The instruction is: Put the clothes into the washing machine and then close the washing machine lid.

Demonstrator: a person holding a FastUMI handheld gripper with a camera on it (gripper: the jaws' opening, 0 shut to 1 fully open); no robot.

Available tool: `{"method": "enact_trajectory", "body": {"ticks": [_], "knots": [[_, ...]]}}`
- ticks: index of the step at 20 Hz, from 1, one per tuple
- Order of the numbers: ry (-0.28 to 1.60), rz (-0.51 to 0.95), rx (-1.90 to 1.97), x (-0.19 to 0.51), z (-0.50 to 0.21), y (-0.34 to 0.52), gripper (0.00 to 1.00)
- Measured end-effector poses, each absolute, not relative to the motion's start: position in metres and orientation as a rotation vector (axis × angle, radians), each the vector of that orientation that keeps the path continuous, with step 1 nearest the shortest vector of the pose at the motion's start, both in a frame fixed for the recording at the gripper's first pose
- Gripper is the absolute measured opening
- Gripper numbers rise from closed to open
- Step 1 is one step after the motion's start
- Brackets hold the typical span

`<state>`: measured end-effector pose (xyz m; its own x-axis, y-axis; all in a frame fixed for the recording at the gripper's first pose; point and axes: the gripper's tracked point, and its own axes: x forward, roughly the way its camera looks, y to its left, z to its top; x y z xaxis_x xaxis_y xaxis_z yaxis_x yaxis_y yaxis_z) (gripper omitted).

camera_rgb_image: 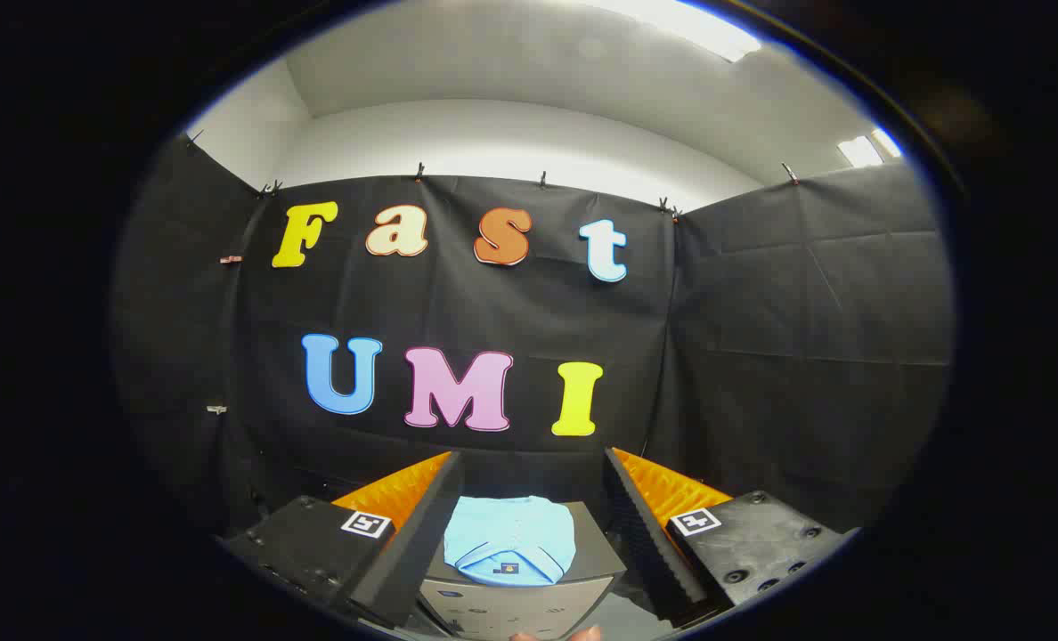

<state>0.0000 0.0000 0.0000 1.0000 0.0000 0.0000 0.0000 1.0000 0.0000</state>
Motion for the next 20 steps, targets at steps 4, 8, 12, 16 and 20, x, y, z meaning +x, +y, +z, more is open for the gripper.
{"method": "enact_trajectory", "body": {"ticks": [4, 8, 12, 16, 20], "knots": [[-0.006, 0.004, 0.006, -0.001, 0.009, 0.002, 0.98], [-0.015, 0.004, 0.009, -0.005, 0.015, 0.002, 0.98], [-0.012, 0.000, 0.009, -0.005, 0.016, 0.000, 0.98], [-0.011, -0.003, 0.015, -0.006, 0.017, 0.000, 0.98], [-0.005, 0.004, 0.005, -0.008, 0.016, 0.003, 0.98]]}}
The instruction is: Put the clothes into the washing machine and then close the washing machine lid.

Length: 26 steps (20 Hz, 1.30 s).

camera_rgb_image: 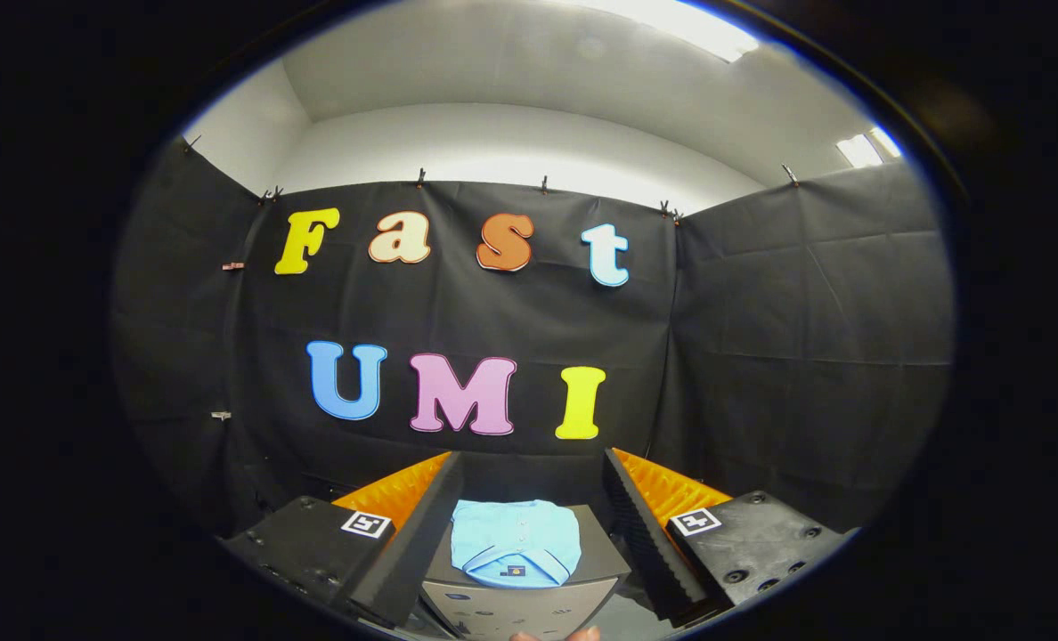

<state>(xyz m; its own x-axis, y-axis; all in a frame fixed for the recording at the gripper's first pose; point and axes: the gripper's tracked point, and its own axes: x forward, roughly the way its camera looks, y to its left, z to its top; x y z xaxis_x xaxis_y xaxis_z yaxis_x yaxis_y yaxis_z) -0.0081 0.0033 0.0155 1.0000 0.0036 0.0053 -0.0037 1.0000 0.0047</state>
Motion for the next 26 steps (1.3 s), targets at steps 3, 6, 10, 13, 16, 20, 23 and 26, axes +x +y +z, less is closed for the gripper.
{"method": "enact_trajectory", "body": {"ticks": [3, 6, 10, 13, 16, 20, 23, 26], "knots": [[0.002, 0.009, -0.002, -0.007, 0.015, 0.006, 0.98], [0.003, 0.011, 0.000, -0.006, 0.016, 0.009, 0.98], [0.010, 0.010, -0.004, -0.005, 0.012, 0.011, 0.98], [0.020, 0.006, 0.003, -0.001, 0.006, 0.011, 0.98], [0.061, 0.010, 0.022, 0.007, -0.011, 0.010, 0.98], [0.134, 0.018, 0.012, 0.028, -0.038, 0.008, 0.98], [0.161, 0.028, -0.004, 0.052, -0.053, 0.005, 0.98], [0.208, 0.046, 0.013, 0.084, -0.076, 0.005, 0.98]]}}
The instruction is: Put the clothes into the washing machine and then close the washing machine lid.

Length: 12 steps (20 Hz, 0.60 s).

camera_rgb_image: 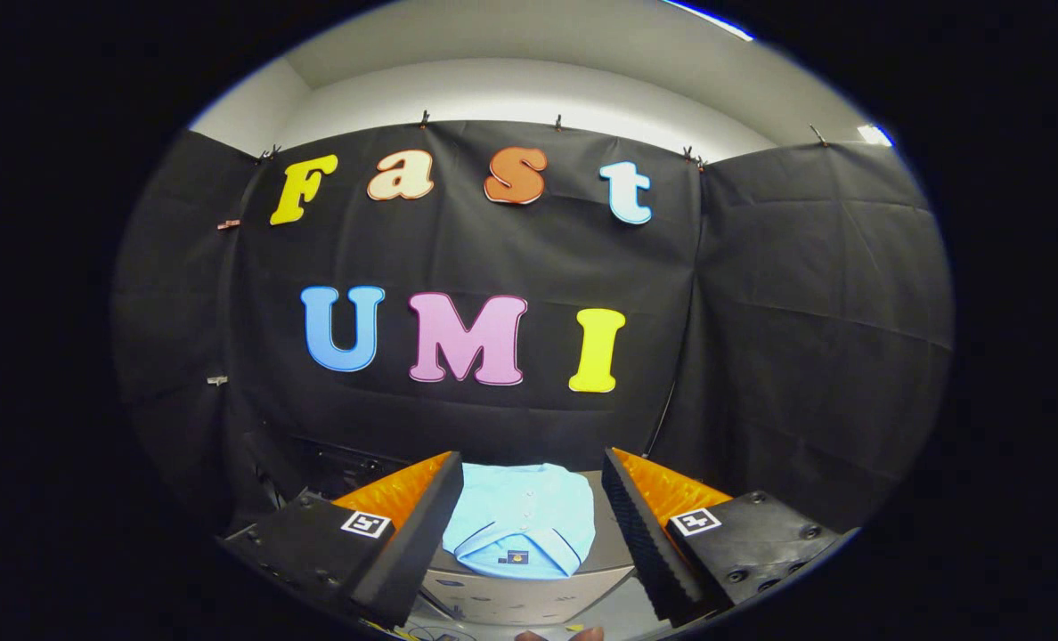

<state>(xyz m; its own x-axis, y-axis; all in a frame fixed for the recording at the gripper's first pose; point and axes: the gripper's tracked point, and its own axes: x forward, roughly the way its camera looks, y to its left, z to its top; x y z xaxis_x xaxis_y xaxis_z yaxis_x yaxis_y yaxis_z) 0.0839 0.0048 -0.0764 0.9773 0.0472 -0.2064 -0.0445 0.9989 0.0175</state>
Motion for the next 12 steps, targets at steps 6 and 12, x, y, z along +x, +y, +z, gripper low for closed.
{"method": "enact_trajectory", "body": {"ticks": [6, 12], "knots": [[0.359, 0.083, 0.037, 0.150, -0.146, 0.003, 0.98], [0.573, 0.123, 0.110, 0.209, -0.241, 0.013, 0.98]]}}
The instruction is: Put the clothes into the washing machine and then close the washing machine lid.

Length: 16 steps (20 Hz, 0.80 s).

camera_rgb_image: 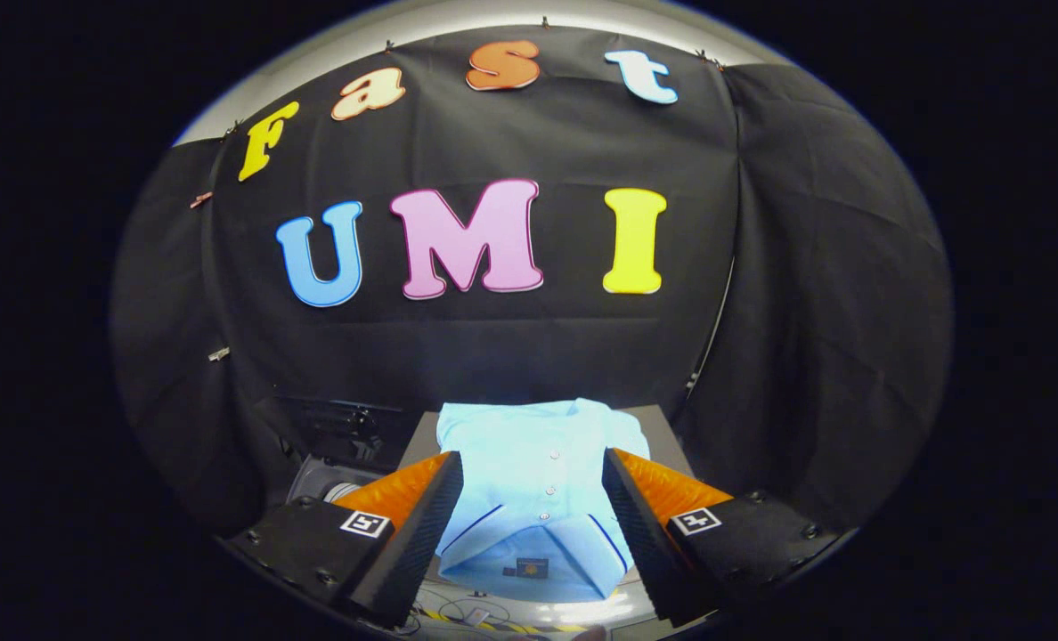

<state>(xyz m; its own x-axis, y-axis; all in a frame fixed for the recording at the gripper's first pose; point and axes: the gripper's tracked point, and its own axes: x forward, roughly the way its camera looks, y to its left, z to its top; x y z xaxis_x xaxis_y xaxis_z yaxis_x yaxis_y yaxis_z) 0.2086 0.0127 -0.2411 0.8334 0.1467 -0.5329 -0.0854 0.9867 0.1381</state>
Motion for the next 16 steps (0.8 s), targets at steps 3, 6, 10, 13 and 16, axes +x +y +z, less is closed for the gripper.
{"method": "enact_trajectory", "body": {"ticks": [3, 6, 10, 13, 16], "knots": [[0.663, 0.122, 0.134, 0.237, -0.290, 0.016, 0.99], [0.723, 0.100, 0.115, 0.264, -0.330, 0.012, 1.00], [0.775, 0.083, 0.071, 0.288, -0.369, 0.009, 1.00], [0.811, 0.102, 0.081, 0.295, -0.388, 0.011, 1.00], [0.809, 0.170, 0.122, 0.295, -0.392, 0.023, 0.79]]}}
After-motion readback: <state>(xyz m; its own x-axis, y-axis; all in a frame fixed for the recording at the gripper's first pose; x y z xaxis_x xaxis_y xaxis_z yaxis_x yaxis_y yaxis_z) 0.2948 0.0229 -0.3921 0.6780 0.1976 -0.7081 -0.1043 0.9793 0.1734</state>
